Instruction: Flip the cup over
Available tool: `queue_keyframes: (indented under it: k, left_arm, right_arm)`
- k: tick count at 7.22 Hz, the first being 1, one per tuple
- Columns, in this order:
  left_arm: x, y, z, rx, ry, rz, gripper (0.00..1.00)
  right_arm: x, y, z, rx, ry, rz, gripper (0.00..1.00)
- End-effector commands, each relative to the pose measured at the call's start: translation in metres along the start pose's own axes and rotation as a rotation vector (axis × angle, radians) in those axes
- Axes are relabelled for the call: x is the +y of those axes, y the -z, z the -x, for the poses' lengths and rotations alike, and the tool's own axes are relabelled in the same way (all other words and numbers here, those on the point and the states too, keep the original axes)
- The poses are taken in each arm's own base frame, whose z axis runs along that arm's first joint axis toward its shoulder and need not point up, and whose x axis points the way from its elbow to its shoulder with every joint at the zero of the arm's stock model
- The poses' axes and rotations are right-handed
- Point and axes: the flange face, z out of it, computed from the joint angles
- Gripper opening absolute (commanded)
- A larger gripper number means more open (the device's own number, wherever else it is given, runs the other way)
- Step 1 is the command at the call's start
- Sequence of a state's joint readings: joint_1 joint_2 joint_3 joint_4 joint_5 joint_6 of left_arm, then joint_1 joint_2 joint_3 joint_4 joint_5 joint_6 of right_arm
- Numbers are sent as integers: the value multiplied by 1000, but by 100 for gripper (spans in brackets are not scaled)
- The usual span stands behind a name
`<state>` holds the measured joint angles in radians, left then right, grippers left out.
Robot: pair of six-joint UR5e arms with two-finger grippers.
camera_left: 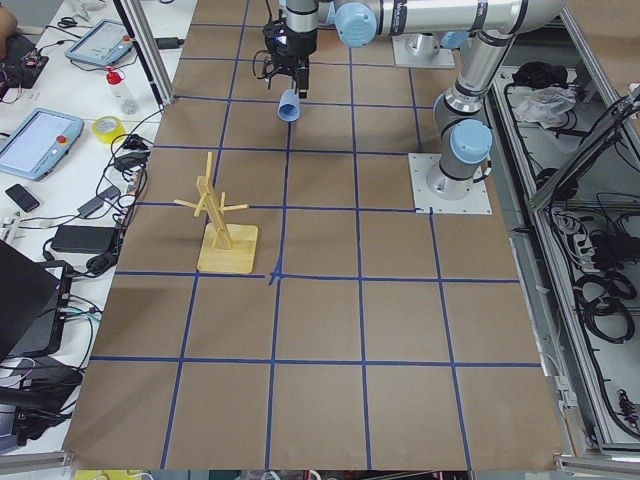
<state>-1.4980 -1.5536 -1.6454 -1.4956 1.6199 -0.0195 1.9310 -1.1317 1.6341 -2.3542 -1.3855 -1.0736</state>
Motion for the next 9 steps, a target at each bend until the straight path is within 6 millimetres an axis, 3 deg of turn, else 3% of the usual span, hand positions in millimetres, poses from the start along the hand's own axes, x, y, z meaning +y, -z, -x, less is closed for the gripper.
queue_keyframes:
  k: [1, 3, 4, 5, 7, 9]
  left_arm:
    - [-22, -29, -8, 64, 6, -14, 100]
    - [-45, -84, -28, 209, 49, -14, 100]
    - [-59, -109, -38, 286, 46, -26, 100]
    - [-67, -130, -47, 321, 38, -20, 100]
    - [-78, -168, -85, 427, -7, -7, 100]
    - [-79, -201, -120, 506, -20, 34, 100]
  right_arm:
    - [35, 57, -30, 81, -177, -19, 100]
    - [60, 110, -40, 118, -414, -25, 100]
    - [83, 141, -47, 146, -653, -30, 100]
    - [96, 176, -40, 141, -782, -14, 100]
    - [106, 234, -2, 97, -1004, 53, 100]
    - [134, 283, 36, 101, -1070, 241, 100]
